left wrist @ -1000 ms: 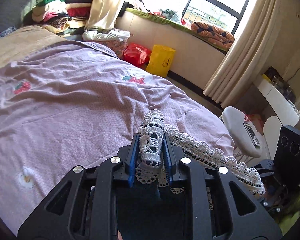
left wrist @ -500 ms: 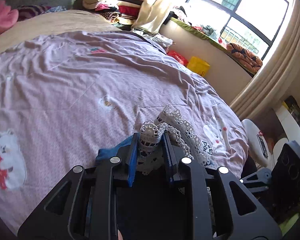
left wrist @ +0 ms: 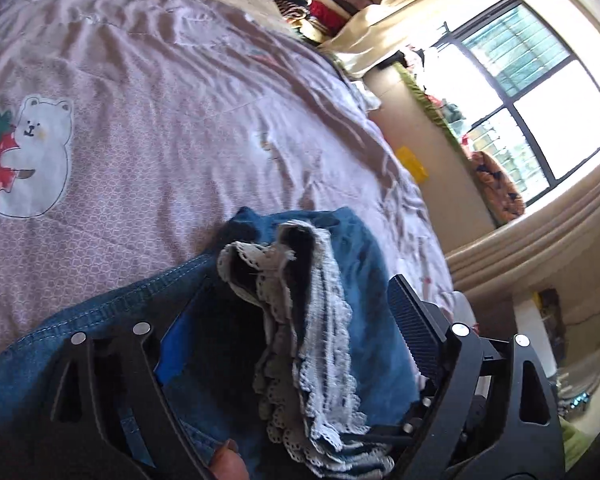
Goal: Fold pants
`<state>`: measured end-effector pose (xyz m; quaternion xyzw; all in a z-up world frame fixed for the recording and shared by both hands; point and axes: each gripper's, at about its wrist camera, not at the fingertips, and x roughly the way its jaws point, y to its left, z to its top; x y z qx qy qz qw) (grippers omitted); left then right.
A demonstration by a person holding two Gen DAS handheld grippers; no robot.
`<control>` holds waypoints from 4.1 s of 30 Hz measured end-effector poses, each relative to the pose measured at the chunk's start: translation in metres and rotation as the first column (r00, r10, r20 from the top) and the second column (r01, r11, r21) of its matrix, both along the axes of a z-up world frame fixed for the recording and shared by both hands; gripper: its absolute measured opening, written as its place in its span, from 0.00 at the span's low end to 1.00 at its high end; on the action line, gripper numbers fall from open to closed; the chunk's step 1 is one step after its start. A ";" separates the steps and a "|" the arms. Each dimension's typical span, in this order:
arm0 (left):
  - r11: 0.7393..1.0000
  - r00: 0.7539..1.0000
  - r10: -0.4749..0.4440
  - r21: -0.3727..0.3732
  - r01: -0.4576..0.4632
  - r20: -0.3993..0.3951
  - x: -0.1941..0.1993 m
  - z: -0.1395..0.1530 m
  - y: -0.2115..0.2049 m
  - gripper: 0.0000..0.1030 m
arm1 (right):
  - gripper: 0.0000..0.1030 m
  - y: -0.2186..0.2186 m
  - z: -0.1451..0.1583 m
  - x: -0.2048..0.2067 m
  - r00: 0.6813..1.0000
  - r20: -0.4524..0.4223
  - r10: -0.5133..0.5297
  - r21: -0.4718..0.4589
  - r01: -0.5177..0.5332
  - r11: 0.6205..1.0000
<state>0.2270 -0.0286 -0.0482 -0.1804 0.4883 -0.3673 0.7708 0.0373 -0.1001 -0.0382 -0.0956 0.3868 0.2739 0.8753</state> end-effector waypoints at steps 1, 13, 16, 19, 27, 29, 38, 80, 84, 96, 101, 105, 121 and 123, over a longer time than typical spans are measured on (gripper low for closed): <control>1.000 1.000 0.010 -0.001 -0.010 -0.005 0.002 -0.003 -0.002 0.74 | 0.40 -0.001 0.000 -0.001 1.000 -0.007 0.005 0.008 -0.005 1.000; 0.989 0.993 0.086 0.110 -0.095 0.085 -0.002 -0.005 0.005 0.23 | 0.58 -0.066 0.021 -0.009 0.994 -0.017 -0.109 0.151 0.110 0.982; 0.982 0.989 0.116 0.142 -0.128 0.088 0.004 -0.009 0.000 0.28 | 0.58 -0.077 0.011 0.005 0.981 -0.066 -0.184 0.115 0.191 0.975; 0.973 0.986 0.138 0.173 -0.153 0.099 0.008 -0.014 0.000 0.33 | 0.59 -0.068 -0.002 0.007 0.978 -0.105 -0.178 0.079 0.186 0.979; 0.951 0.973 0.141 0.248 -0.184 0.183 -0.004 0.005 0.001 0.45 | 0.61 -0.062 -0.020 0.006 0.977 -0.113 -0.180 0.020 0.183 0.983; 0.947 0.964 0.149 0.250 -0.203 0.219 -0.014 0.020 0.005 0.50 | 0.61 -0.071 -0.017 0.005 0.975 -0.132 -0.181 0.074 0.192 0.979; 0.909 0.919 0.098 0.342 -0.239 0.382 -0.090 0.059 0.005 0.76 | 0.60 -0.102 0.013 -0.004 0.969 -0.116 -0.219 0.187 0.238 0.953; 0.863 0.941 0.109 0.440 -0.250 0.320 -0.175 0.020 -0.004 0.43 | 0.55 -0.094 0.027 0.069 0.967 -0.109 -0.230 0.105 0.241 0.965; 0.851 0.928 0.154 0.432 -0.299 0.340 -0.179 0.031 0.012 0.50 | 0.59 -0.083 0.042 0.065 0.975 -0.074 -0.210 0.106 0.217 0.970; 0.828 0.898 0.268 0.393 -0.400 0.349 -0.185 0.041 0.067 0.70 | 0.69 -0.032 0.053 0.070 0.989 -0.048 -0.139 0.069 0.142 0.987; 0.818 0.888 0.309 0.381 -0.432 0.341 -0.185 0.040 0.085 0.78 | 0.74 -0.014 0.058 0.072 0.993 -0.038 -0.114 0.058 0.116 0.992; 0.809 0.878 0.339 0.373 -0.455 0.337 -0.187 0.039 0.098 0.85 | 0.77 0.000 0.060 0.076 0.995 -0.038 -0.094 0.053 0.096 0.994; 0.771 0.833 0.494 0.318 -0.552 0.250 -0.190 0.018 0.167 0.89 | 0.82 0.075 0.055 0.093 0.997 -0.045 0.062 -0.001 -0.062 0.998; 0.773 0.833 0.501 0.311 -0.552 0.235 -0.189 0.014 0.170 0.89 | 0.82 0.088 0.054 0.096 0.994 -0.045 0.097 -0.015 -0.098 0.995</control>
